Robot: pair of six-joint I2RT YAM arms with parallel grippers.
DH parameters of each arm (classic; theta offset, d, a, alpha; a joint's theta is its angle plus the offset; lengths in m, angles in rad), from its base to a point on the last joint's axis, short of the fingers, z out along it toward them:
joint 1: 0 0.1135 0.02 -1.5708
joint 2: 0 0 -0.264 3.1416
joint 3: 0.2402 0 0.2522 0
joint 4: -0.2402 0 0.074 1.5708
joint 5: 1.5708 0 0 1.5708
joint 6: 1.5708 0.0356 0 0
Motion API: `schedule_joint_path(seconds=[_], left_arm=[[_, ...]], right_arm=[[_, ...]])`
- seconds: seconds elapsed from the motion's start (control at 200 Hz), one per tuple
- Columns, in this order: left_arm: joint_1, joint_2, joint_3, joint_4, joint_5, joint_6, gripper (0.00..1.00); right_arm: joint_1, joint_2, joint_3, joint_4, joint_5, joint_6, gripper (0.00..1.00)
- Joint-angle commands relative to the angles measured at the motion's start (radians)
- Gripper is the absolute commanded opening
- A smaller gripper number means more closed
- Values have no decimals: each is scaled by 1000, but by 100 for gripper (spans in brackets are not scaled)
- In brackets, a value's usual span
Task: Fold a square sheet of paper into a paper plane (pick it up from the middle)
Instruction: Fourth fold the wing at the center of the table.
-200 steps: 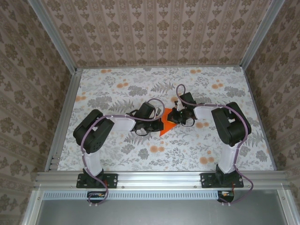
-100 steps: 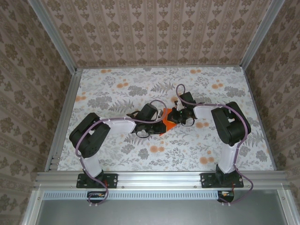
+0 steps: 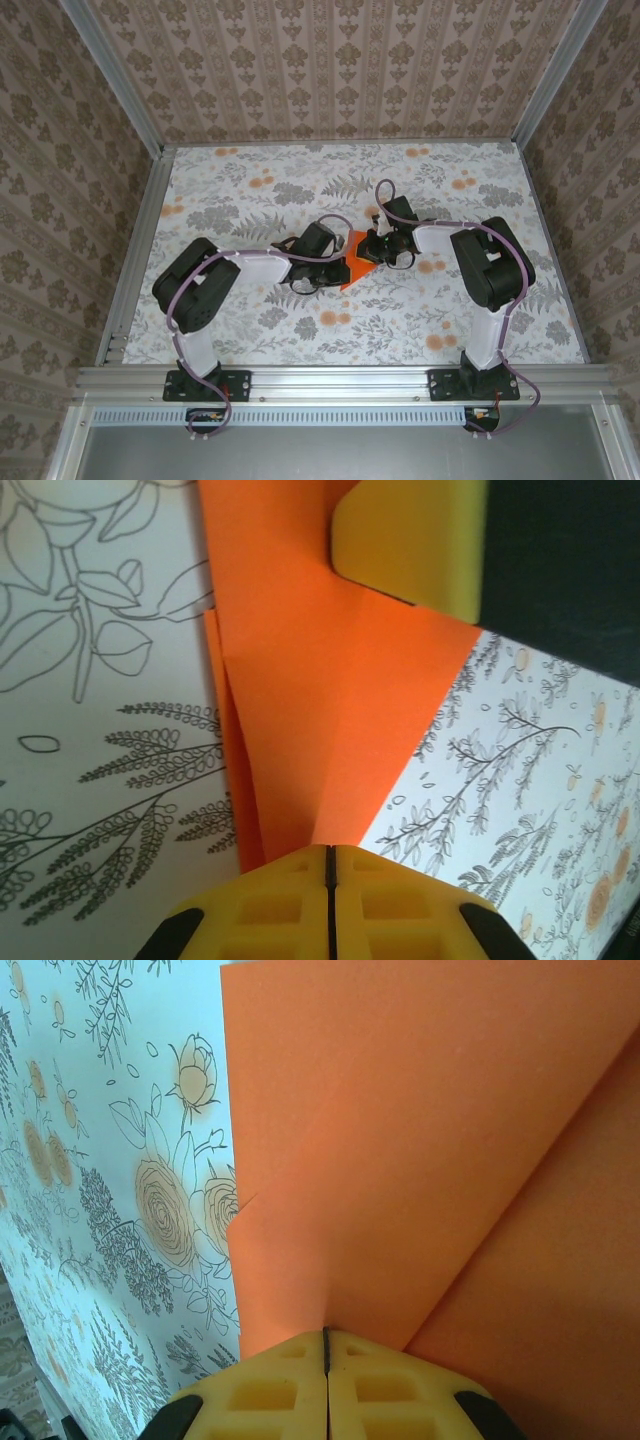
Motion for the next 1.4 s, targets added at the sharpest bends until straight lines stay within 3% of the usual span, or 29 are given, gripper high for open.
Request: schedule_joint_path(seconds=[0.0, 0.41, 0.86, 1.395], left_arm=[[4, 25, -11, -30, -21, -15, 7], [3, 13, -47, -84, -55, -15, 5], [-25, -25, -109, -98, 22, 15, 4], [-46, -125, -160, -160, 12, 46, 4]], right_arm=[[1, 59, -11, -70, 95, -4, 6], [-1, 63, -8, -90, 116, -6, 6], [-1, 75, 5, -112, 130, -5, 7], [-1, 83, 20, -133, 144, -3, 6]])
